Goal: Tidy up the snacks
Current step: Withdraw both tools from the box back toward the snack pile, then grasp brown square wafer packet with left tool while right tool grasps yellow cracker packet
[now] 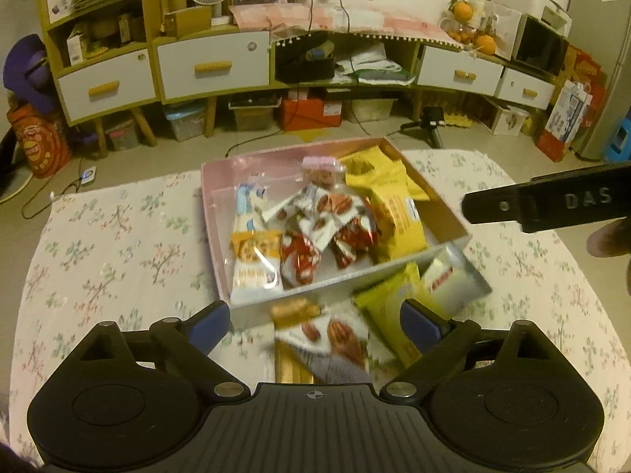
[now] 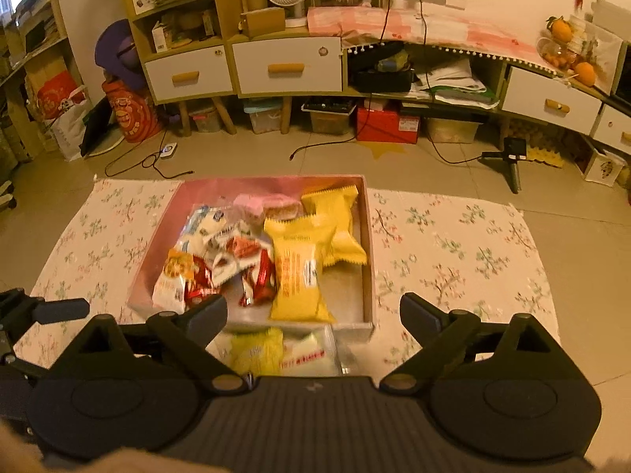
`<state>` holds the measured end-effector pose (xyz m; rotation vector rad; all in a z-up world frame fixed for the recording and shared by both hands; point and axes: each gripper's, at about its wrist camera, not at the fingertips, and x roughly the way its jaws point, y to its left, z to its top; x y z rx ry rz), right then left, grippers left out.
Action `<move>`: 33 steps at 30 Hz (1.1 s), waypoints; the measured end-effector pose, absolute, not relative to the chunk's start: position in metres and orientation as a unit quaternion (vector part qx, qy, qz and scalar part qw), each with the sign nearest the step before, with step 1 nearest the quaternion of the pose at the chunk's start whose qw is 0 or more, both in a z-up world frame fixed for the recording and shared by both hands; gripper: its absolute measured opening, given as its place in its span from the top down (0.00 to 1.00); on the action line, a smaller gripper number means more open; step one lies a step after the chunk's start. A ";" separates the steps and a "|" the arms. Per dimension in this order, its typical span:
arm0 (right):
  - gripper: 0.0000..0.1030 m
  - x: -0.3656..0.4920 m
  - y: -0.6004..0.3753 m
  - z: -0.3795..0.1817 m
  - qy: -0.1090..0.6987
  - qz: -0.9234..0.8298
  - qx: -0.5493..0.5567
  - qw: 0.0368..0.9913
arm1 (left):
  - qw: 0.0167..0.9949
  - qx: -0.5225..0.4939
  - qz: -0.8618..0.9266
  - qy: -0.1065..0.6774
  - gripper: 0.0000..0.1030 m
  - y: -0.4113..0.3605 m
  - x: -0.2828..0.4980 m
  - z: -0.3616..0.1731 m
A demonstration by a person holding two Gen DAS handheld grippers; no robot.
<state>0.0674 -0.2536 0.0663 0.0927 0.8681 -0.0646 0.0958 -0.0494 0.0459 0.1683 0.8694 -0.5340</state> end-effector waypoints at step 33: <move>0.02 0.010 -0.256 0.003 0.470 -0.061 0.040 0.880 | 0.855 0.074 -0.225 0.461 0.06 -0.001 0.059 -0.016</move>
